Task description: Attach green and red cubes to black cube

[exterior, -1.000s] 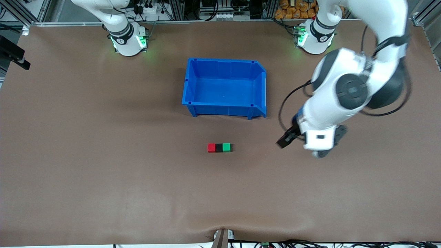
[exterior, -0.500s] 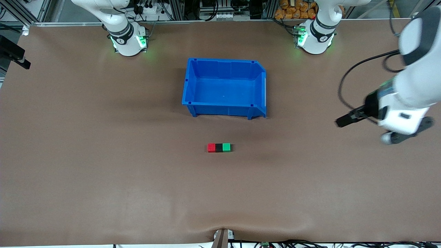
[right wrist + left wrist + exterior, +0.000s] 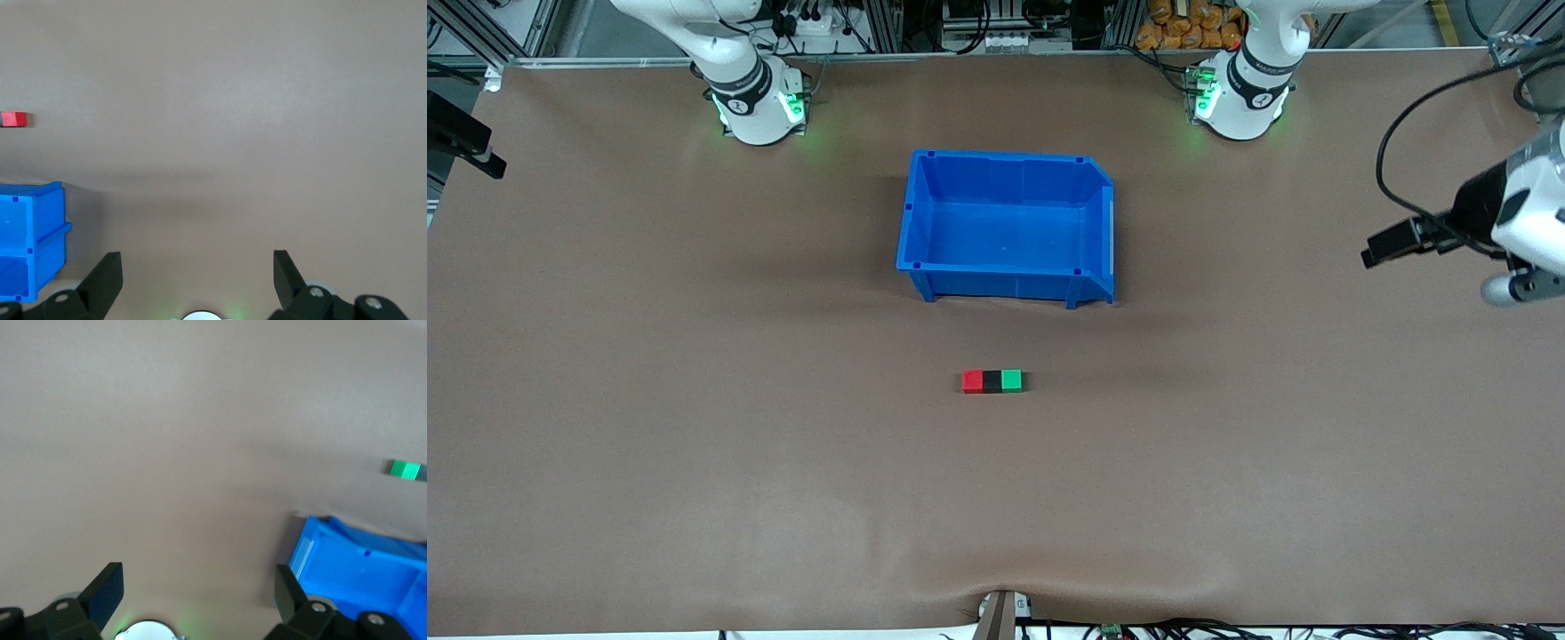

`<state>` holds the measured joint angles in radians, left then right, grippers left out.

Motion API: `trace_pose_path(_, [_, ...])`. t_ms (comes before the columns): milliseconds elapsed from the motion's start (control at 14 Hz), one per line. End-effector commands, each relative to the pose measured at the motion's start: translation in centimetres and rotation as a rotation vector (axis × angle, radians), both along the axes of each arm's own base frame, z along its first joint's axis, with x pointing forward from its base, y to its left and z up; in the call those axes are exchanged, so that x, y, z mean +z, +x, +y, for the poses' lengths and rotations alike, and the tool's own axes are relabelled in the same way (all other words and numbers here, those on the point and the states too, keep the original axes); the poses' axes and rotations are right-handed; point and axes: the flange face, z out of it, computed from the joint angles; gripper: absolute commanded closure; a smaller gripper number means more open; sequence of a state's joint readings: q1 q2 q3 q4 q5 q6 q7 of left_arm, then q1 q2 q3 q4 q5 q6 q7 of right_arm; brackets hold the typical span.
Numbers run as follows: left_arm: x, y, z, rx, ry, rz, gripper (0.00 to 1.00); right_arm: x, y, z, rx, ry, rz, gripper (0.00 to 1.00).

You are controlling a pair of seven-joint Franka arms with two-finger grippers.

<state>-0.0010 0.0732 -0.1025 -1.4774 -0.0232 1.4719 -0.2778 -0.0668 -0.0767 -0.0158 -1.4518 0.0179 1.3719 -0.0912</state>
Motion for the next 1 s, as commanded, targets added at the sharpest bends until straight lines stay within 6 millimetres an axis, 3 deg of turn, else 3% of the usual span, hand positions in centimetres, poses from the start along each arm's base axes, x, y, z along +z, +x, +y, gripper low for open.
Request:
trace_pose_path(0, [0.6, -3.8, 0.7, -0.042, 0.043, -0.017, 0.00, 0.1, -0.2, -0.2, 0.002, 0.014, 0.003, 0.00])
trace_pose_path(500, [3.9, -7.1, -0.6, -0.080, 0.079, -0.029, 0.00, 0.1, -0.2, -0.3, -0.001, 0.014, 0.003, 0.00])
trace_pose_path(643, [5.0, -7.2, 0.1, -0.109, 0.076, -0.034, 0.00, 0.0, -0.2, -0.3, -0.003, 0.014, 0.006, 0.00])
trace_pose_path(929, [5.4, -7.3, 0.4, -0.162, 0.071, -0.036, 0.00, -0.2, -0.2, -0.2, -0.003, 0.014, 0.015, 0.00])
